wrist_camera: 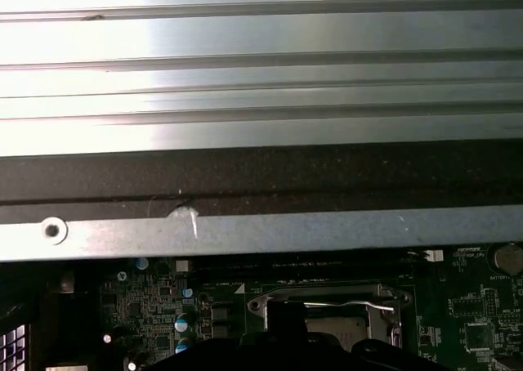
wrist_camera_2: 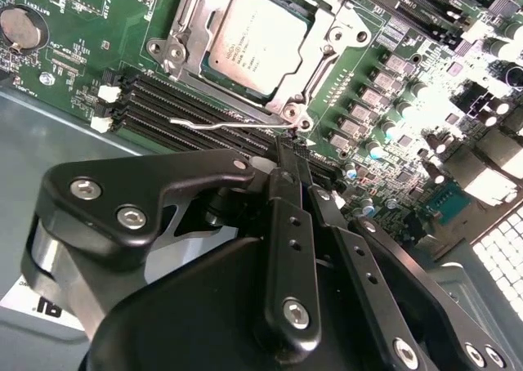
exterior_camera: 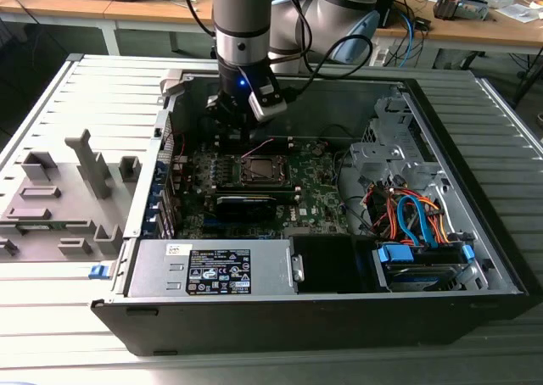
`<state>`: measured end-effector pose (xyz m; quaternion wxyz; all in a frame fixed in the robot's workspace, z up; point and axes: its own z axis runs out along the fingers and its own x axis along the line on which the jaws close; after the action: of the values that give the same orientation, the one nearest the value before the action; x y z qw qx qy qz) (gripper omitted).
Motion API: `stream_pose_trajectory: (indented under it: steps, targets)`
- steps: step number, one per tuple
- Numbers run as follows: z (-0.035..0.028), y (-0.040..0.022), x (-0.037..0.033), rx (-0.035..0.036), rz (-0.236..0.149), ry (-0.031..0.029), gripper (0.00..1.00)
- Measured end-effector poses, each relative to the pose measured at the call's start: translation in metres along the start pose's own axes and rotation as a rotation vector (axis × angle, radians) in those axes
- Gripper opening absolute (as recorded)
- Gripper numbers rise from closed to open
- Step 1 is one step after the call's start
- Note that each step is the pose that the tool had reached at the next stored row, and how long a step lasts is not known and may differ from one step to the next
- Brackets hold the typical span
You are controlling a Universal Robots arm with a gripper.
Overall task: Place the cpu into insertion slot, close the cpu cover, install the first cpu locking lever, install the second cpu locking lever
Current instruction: 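Install the first cpu locking lever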
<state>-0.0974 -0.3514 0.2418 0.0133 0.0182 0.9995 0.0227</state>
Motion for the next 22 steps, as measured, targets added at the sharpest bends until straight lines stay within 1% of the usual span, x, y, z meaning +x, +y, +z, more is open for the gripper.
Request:
stream_pose_trajectory:
  steps: [9,22]
  targets:
    - [0.0028,-0.0001,-0.0012,0.0001,0.0,0.0,0.11]
    - [0.0051,-0.0002,-0.0025,0.0001,0.0,0.0,0.11]
